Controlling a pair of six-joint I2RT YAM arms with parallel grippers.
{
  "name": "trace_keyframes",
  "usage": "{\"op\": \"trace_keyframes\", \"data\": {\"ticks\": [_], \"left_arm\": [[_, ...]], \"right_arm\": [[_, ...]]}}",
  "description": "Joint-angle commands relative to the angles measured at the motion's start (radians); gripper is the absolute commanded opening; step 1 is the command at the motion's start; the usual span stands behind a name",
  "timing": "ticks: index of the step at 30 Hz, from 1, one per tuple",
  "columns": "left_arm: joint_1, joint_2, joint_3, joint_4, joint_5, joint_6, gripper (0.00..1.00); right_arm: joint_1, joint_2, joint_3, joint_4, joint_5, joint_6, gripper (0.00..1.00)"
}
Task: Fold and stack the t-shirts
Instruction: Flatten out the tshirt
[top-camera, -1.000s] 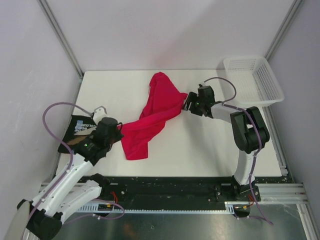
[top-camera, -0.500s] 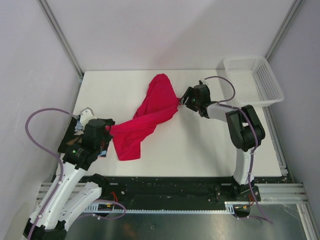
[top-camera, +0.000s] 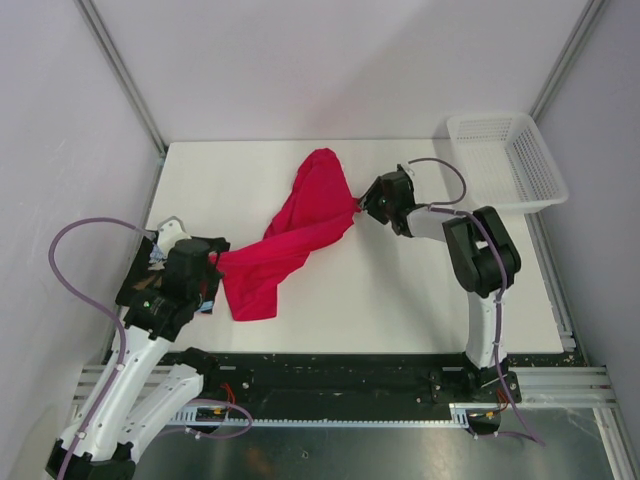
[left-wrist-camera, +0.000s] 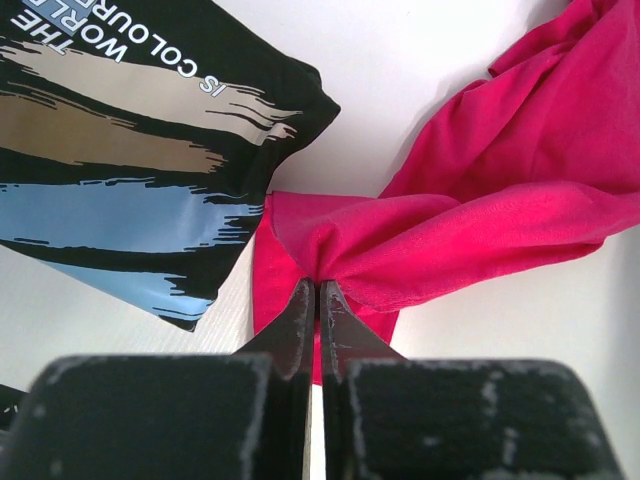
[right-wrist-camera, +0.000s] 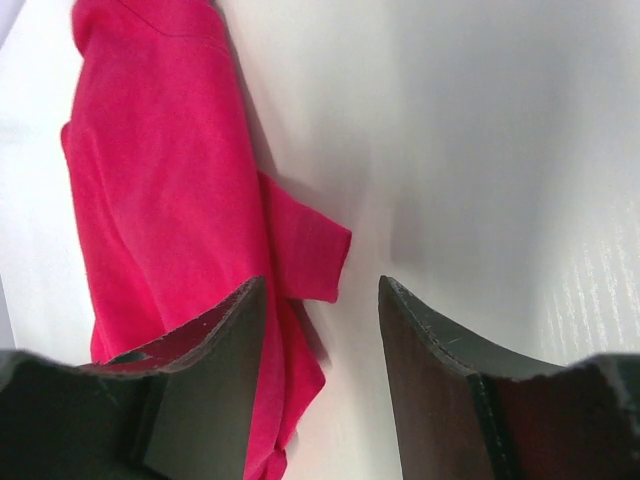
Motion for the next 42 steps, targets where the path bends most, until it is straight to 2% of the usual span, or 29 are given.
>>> {"op": "trace_keyframes", "data": {"ticks": [1, 7, 9, 11, 14, 16, 23, 31, 37, 42], "left_arm": [[0.01, -0.008, 0.029, 0.003, -0.02, 0.023, 0.0], [0.01, -0.003, 0.026, 0.005, -0.022, 0.022, 0.0], [0.011, -0.002, 0.025, 0.005, -0.024, 0.023, 0.0], [0.012, 0.0, 0.023, 0.005, -0.028, 0.022, 0.0], [0.012, 0.004, 0.022, 0.005, -0.035, 0.021, 0.0], [0.014, 0.01, 0.022, 0.006, -0.039, 0.017, 0.0], [0.014, 0.054, 0.037, 0.023, -0.058, 0.015, 0.0], [0.021, 0.14, 0.099, 0.089, -0.078, 0.058, 0.0], [0.025, 0.186, 0.163, 0.119, -0.066, 0.102, 0.0], [0.025, 0.177, 0.238, 0.124, -0.027, 0.139, 0.0]], "right_arm": [[0.004, 0.047, 0.066, 0.026, 0.024, 0.039, 0.52], [0.005, 0.105, 0.146, 0.004, 0.014, 0.059, 0.51], [0.007, 0.125, 0.185, -0.018, 0.013, 0.06, 0.47], [0.01, 0.142, 0.225, -0.045, 0.008, 0.055, 0.34], [0.008, 0.145, 0.256, -0.103, 0.018, 0.045, 0.07], [0.0, 0.125, 0.246, -0.139, 0.032, 0.038, 0.02], [-0.087, -0.076, 0.15, -0.323, 0.092, -0.015, 0.0], [-0.211, -0.544, 0.031, -0.586, 0.161, -0.157, 0.0], [-0.353, -0.883, 0.019, -0.725, 0.081, -0.249, 0.0], [-0.449, -1.029, 0.052, -0.817, 0.013, -0.273, 0.0]]}}
